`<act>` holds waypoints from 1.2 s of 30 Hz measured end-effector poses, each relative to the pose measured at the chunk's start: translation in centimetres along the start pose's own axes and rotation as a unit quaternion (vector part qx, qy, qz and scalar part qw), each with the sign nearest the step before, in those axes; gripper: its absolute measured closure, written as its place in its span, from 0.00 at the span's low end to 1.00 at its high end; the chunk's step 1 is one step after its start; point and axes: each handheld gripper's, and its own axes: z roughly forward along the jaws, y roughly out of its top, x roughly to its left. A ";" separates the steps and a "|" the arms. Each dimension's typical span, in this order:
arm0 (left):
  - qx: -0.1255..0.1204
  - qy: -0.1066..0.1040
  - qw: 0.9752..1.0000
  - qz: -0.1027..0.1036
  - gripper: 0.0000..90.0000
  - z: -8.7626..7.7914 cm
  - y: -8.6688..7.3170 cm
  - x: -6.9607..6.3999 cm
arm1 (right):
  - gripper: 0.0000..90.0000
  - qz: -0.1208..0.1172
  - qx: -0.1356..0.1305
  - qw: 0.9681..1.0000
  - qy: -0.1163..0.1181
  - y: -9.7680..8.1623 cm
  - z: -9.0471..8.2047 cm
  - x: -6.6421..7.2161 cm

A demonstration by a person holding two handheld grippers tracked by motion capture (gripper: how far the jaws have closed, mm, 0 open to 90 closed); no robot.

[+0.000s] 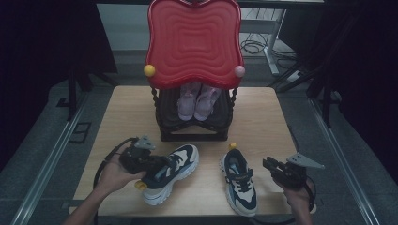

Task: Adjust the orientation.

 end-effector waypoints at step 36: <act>-0.047 0.058 0.993 -0.096 0.48 -2.4 -6.3 4.1 | 0.80 -0.001 0.002 1.000 0.004 0.2 0.2 0.4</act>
